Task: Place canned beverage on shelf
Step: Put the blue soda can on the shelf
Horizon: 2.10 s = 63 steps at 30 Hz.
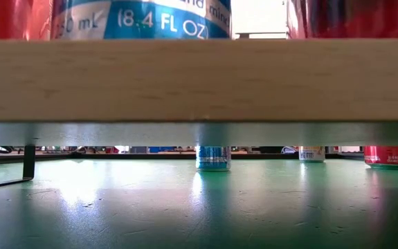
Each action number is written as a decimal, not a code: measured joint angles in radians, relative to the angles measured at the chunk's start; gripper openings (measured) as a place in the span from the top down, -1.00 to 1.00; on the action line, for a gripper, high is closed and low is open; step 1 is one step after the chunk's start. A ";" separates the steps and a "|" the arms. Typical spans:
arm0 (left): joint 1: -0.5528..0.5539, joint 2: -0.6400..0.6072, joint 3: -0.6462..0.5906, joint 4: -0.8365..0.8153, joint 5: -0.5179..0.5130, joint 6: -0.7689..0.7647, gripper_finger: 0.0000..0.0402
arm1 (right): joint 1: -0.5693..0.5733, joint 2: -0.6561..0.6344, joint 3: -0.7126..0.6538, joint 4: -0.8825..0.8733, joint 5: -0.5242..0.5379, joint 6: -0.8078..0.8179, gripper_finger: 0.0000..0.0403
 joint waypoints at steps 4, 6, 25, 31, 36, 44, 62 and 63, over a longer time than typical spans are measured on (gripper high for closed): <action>0.020 -0.007 0.003 -0.033 -0.005 0.053 -0.92 | 0.000 0.000 0.000 0.000 0.000 0.000 -0.89; 0.029 -0.014 0.007 -0.065 -0.005 0.081 -0.92 | 0.000 0.000 0.000 0.000 0.000 0.000 -0.89; 0.157 -0.160 0.008 -0.580 -0.003 0.488 -0.92 | 0.000 0.000 0.000 0.000 0.000 0.000 -0.89; 0.229 -0.170 0.006 -0.672 -0.059 0.734 -0.92 | 0.000 0.000 0.000 0.000 0.000 0.000 -0.89; 0.260 -0.178 0.002 -0.675 -0.290 1.053 -0.92 | 0.000 0.000 0.000 0.000 0.000 0.000 -0.89; 0.292 -0.228 -0.017 -0.674 -0.445 1.274 -0.83 | 0.000 0.000 0.000 0.000 0.000 0.000 -0.89; 0.321 -0.360 -0.326 -0.597 -0.573 1.614 -0.51 | 0.000 0.000 0.000 0.000 0.000 0.000 -0.89; 0.318 -0.360 -0.336 -0.579 -0.574 1.614 -0.51 | 0.000 0.000 0.000 0.000 0.000 0.000 -0.89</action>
